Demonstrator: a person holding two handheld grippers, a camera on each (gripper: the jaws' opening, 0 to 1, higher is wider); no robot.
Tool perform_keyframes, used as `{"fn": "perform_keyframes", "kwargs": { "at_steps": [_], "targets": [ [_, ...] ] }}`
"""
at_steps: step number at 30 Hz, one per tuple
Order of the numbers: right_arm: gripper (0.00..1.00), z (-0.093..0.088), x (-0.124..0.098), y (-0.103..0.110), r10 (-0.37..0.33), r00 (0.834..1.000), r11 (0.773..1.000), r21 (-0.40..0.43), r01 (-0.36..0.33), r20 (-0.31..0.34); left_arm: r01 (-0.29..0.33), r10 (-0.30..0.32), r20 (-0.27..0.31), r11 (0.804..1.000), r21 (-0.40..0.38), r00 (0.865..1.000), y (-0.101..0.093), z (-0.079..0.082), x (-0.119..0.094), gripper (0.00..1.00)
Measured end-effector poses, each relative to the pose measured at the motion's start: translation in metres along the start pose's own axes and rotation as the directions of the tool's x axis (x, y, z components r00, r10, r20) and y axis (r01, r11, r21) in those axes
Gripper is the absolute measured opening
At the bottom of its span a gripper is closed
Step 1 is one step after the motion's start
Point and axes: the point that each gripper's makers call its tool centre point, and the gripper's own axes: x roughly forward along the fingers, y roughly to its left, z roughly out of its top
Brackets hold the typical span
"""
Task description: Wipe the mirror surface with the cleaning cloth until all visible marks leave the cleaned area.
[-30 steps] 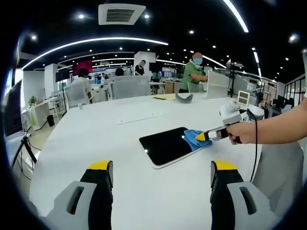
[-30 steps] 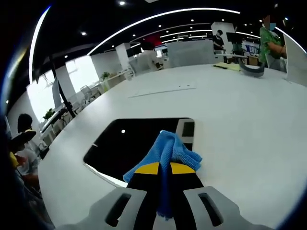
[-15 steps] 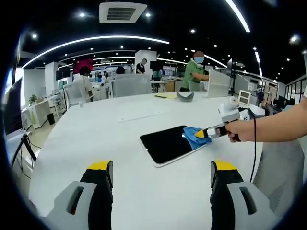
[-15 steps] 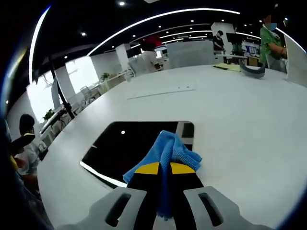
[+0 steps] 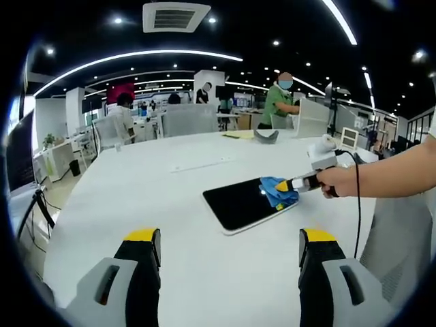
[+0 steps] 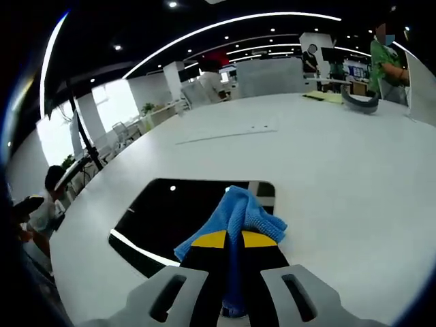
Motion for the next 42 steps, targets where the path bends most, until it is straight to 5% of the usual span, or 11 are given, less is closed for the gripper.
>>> {"fn": "perform_keyframes", "kwargs": {
  "at_steps": [42],
  "targets": [
    [0.01, 0.022, 0.029, -0.01, -0.007, 1.0, 1.0, -0.003, 0.007, 0.022, -0.029, 0.029, -0.034, 1.0, -0.008, 0.999, 0.007, -0.01, -0.003, 0.83]
  ]
}}
